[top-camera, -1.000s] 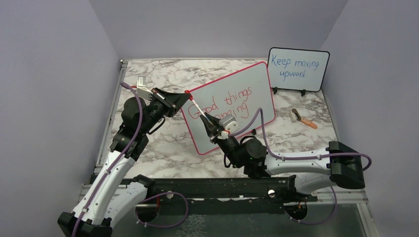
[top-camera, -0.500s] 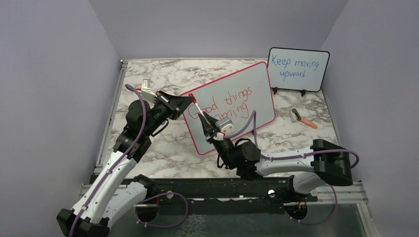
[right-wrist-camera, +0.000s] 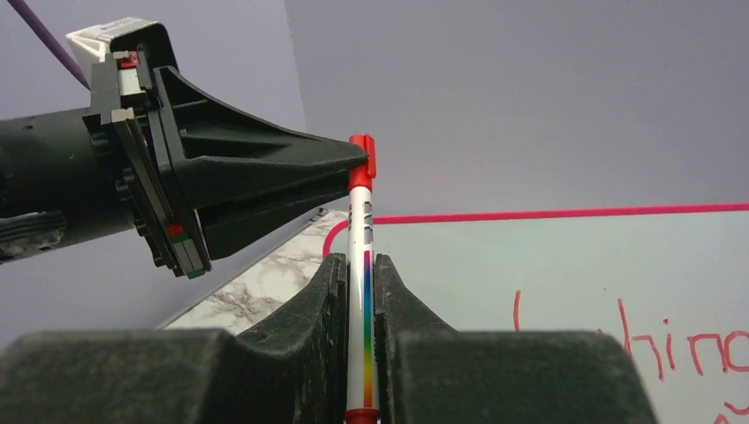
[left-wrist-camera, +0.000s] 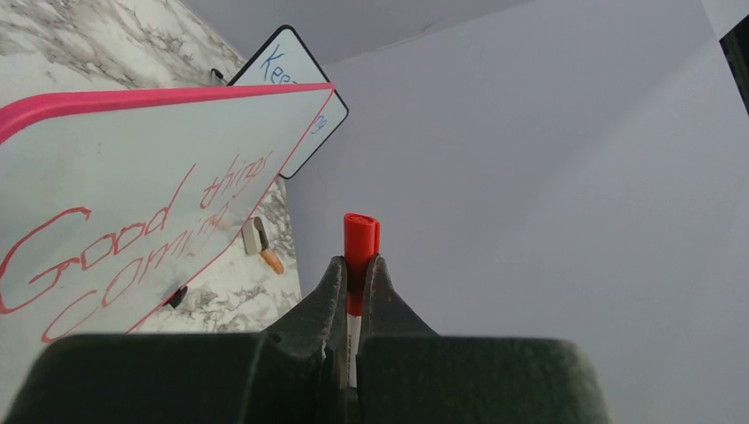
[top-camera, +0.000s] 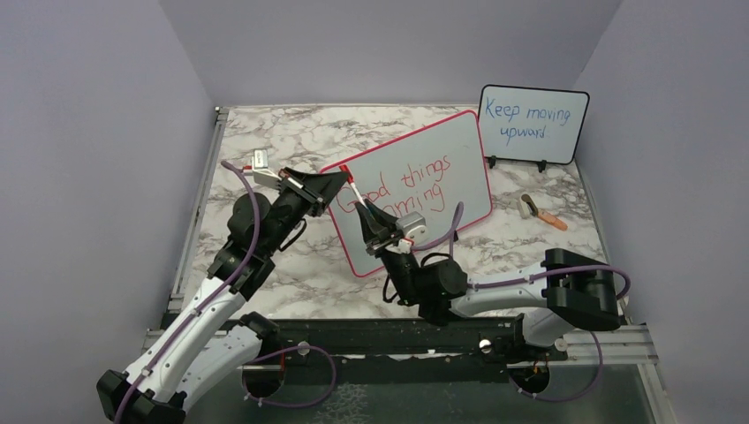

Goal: Write a sentence on the whiteboard
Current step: Close the whiteboard marker at the center of the board, then place the whiteboard marker at the center of the board.

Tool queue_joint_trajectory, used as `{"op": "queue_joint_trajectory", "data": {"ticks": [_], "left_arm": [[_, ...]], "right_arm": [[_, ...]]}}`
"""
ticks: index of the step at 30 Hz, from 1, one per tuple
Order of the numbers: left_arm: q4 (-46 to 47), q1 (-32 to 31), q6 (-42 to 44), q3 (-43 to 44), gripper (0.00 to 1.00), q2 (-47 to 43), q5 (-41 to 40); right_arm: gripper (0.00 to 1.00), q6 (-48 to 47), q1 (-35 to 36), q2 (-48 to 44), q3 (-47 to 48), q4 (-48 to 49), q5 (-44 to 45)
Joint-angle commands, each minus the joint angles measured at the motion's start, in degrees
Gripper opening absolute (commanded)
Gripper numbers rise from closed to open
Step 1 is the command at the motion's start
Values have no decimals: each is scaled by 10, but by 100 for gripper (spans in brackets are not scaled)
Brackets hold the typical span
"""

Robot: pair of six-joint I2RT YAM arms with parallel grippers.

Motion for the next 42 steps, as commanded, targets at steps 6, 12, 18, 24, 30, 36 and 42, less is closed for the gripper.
{"op": "queue_joint_trajectory", "data": {"ticks": [6,12,18,24,30,36,42], "left_arm": [[10,-74,-9,-44,0,-8,23],[32,-82,-3,-60,0,-25,9],[59,-93,2,-75,0,-25,1],[-38,-93,67,-33,18,-53,-73],[-134,-93,134,-1,42,-72,-136],[-214,-93,224,28,59,-66,-179],[-293,-93,310,52,81,-62,-250]], "right_arm": [[1,123,-25,-29,-21,97,16],[1,219,-47,-65,-58,71,15],[1,266,-58,-96,-69,3,-13],[1,295,-58,-193,-122,-137,-25],[1,333,-57,-325,-152,-376,-3],[1,438,-58,-426,-106,-741,154],[1,892,-58,-479,-34,-1284,279]]}}
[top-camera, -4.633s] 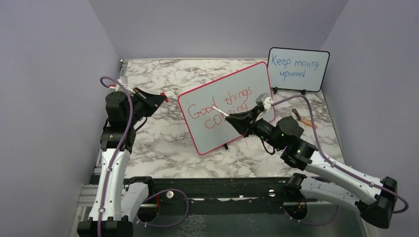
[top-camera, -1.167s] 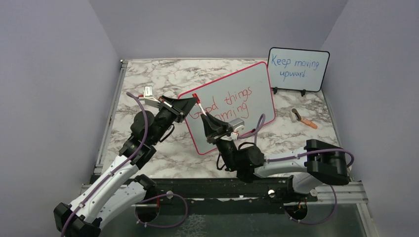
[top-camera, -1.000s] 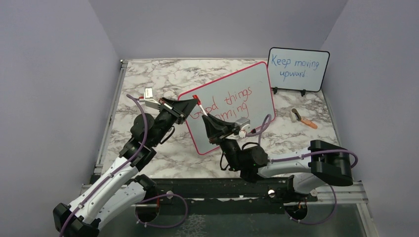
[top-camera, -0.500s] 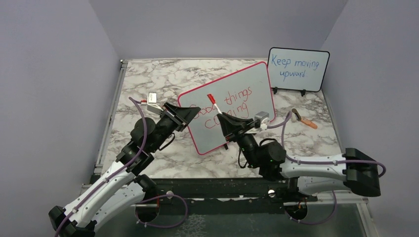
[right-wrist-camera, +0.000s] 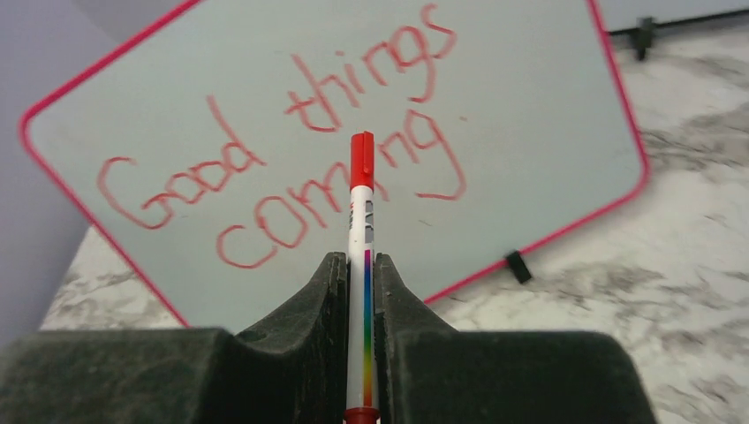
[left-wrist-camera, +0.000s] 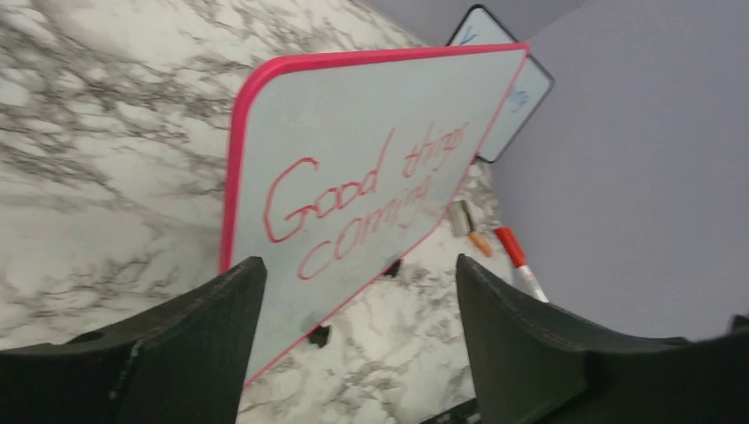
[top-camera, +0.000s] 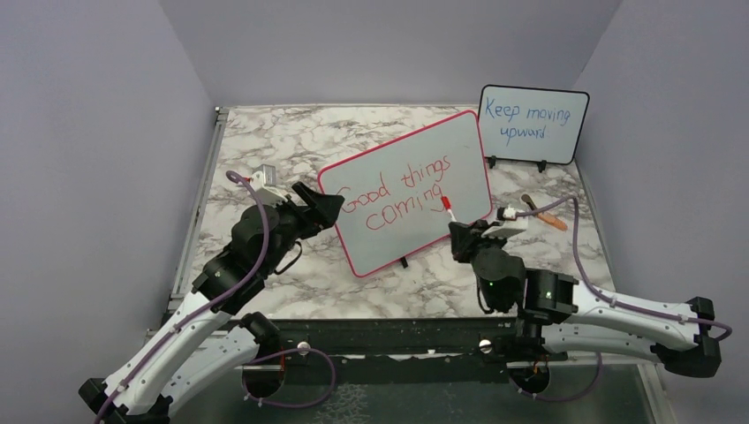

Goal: Write a sentence on the whiteboard
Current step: Place the whiteboard marker at the center of the board.

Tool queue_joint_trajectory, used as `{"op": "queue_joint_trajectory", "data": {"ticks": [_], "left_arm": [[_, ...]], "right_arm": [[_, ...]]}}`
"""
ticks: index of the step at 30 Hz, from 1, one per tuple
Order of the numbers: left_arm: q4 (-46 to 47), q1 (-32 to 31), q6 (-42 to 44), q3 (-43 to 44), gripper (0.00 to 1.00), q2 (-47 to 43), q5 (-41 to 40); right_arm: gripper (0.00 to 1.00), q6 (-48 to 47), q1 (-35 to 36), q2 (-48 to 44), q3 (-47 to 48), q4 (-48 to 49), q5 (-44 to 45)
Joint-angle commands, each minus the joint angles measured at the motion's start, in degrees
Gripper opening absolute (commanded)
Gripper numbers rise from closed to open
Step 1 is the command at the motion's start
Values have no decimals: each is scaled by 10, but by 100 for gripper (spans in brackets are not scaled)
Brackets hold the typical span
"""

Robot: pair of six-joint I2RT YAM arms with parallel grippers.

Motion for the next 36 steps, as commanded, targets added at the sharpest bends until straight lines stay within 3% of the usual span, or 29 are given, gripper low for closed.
{"op": "queue_joint_trajectory", "data": {"ticks": [1,6,10,16,18,21,24,29,36], "left_arm": [[-84,-1,100,29,84,-1,-85],[-130,-1,161,43,91,-1,-142],[-154,-1,201,44,94,-20,-176],[-155,-1,235,22,96,-67,-215],[-151,-1,244,12,96,-78,-226],[-140,-1,247,-4,96,-91,-231],[-131,-1,248,-14,96,-96,-229],[-131,1,257,-17,96,-93,-226],[-128,16,257,-24,96,-105,-218]], "right_arm": [[1,419,0,-31,46,-513,128],[1,755,0,-3,40,-786,101],[6,820,-2,34,29,-806,85],[6,935,-24,105,-20,-796,73],[4,883,-38,136,-16,-757,81],[1,728,-53,175,17,-646,93],[1,698,-62,202,33,-620,100],[1,446,-192,201,5,-413,21],[1,315,-298,191,-56,-248,-48]]}}
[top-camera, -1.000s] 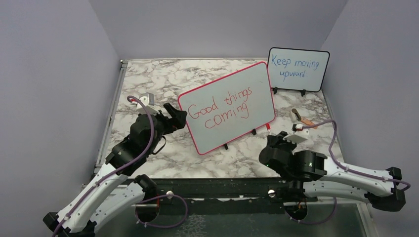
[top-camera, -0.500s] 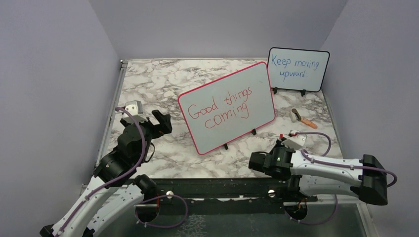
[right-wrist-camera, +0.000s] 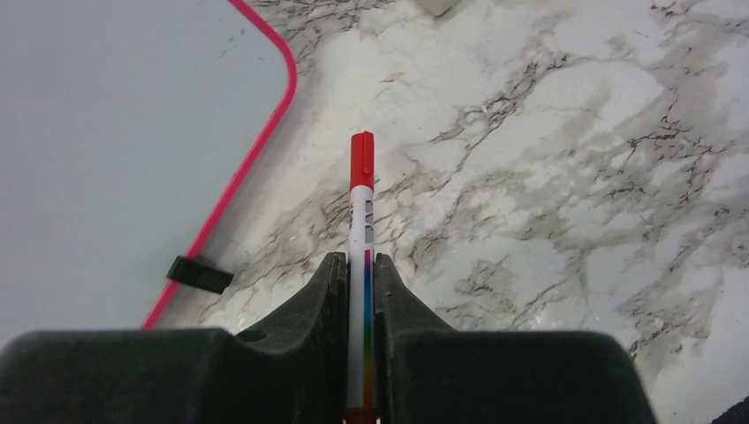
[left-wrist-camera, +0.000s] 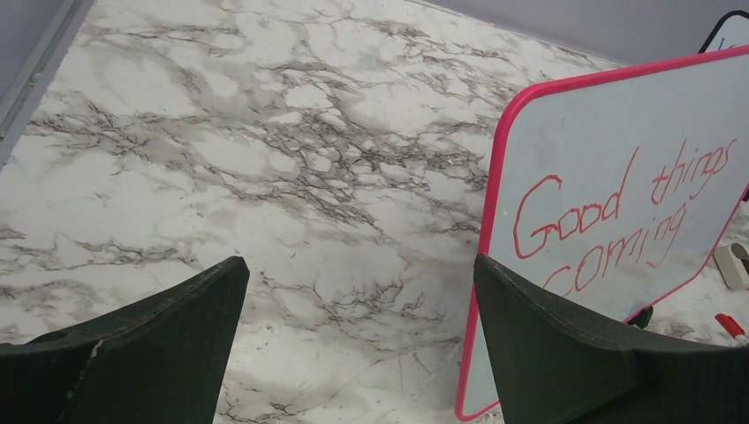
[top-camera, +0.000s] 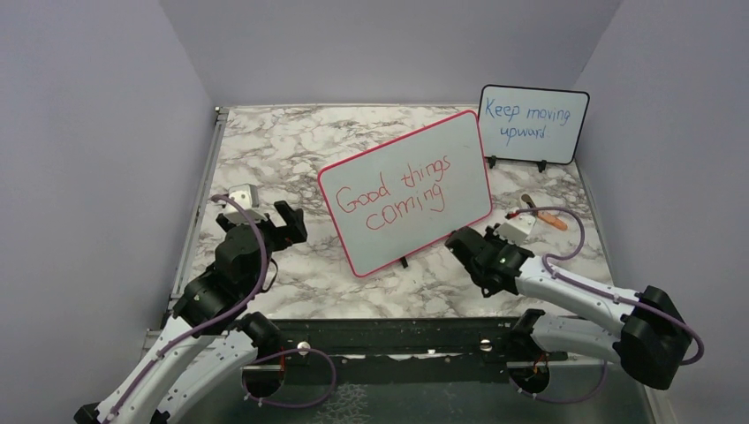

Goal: Write a sentence on the whiteboard
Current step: Place the whiteboard marker at the center of the board.

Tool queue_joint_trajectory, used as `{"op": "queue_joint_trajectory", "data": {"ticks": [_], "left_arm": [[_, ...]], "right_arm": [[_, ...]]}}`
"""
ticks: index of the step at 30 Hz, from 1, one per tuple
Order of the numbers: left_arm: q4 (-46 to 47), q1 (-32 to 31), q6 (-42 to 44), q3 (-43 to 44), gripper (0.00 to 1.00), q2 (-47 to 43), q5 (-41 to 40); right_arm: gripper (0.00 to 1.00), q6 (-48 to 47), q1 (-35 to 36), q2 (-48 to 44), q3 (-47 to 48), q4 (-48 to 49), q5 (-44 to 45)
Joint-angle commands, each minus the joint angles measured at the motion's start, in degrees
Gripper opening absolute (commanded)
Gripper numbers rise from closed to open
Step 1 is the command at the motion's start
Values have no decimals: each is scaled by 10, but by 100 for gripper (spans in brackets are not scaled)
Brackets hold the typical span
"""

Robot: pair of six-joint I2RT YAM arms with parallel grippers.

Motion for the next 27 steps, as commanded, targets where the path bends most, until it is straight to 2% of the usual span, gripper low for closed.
{"op": "queue_joint_trajectory", "data": {"ticks": [1,6,10,12,15,17,22,27], "left_arm": [[14,15,12,-8,96,-9,-3],[20,39,17,-11,97,-3,20],[29,71,21,-15,97,0,48],[36,95,24,-19,97,-1,71],[46,134,26,-24,97,0,110],[51,149,27,-26,97,0,133],[54,158,31,-28,97,-4,143],[53,158,45,-24,98,-15,153]], "right_arm": [[1,-128,-72,21,-28,149,-73],[3,-116,-111,60,-29,157,-104],[12,-83,-123,84,-18,130,-125],[20,-63,-123,88,-16,115,-132],[24,-43,-123,86,-25,109,-145],[27,-38,-123,78,-32,108,-152],[44,-42,-123,34,-34,91,-152],[58,-91,-123,-45,-6,49,-131]]}}
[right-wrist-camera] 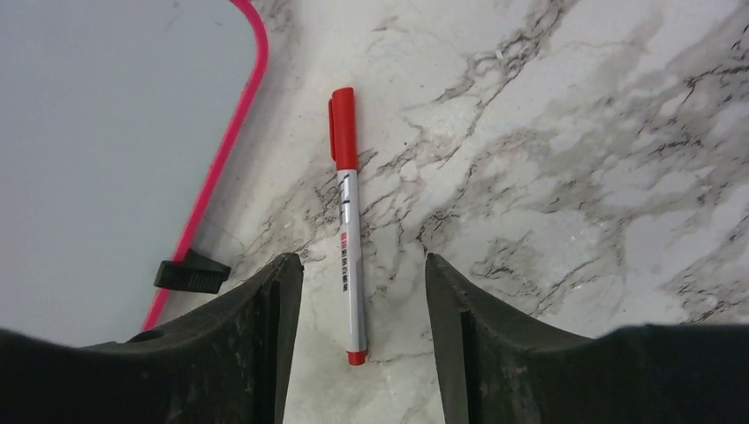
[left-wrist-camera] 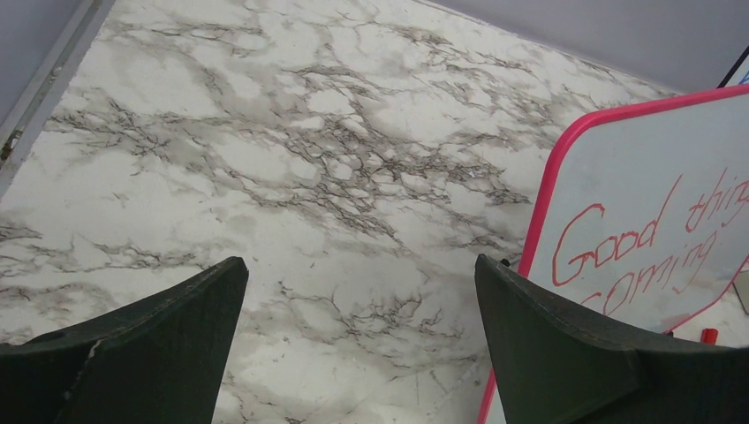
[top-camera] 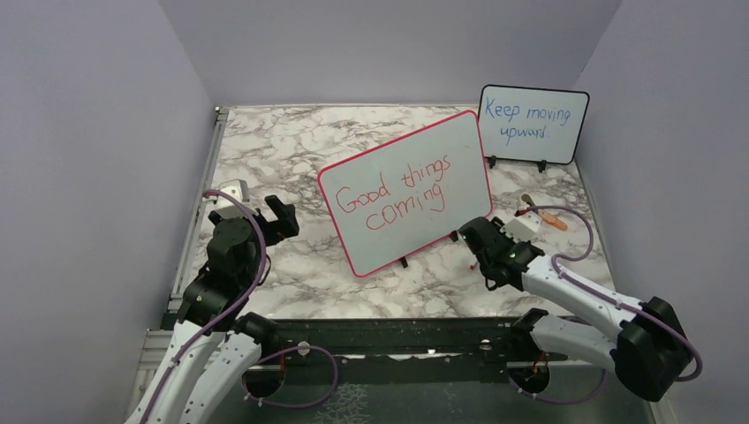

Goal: Write a sentence on the whiteboard
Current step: Place the whiteboard marker at the center of the board, then reset both arms

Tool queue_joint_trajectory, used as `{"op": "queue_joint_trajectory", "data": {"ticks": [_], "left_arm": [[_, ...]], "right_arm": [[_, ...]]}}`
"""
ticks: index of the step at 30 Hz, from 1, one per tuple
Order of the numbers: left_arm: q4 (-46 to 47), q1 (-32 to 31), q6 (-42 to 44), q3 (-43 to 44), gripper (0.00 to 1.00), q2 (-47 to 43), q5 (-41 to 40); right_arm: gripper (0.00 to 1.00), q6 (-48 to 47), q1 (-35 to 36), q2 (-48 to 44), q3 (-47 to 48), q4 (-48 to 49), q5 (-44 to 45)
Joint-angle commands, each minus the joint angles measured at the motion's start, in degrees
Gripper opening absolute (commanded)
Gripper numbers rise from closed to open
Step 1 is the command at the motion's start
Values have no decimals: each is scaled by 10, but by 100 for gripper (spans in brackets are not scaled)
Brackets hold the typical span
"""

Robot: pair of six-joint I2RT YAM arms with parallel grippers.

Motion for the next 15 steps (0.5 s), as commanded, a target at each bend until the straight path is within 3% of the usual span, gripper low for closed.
{"op": "queue_joint_trajectory", "data": {"ticks": [1,5,10,15], "left_arm": [[16,2,23,2,99,-17,32],[8,2,39,12,99,-37,37],[-10,2,68,37,99,-67,36],[-27,2,86,70,99,-98,25]], "right_arm": [[61,-55,-2,-72,33,-55,21],[91,-147,-2,-140,83,-75,44],[100,-247,-2,-226,145,-96,69],[100,-358,-2,-297,197,-90,69]]}}
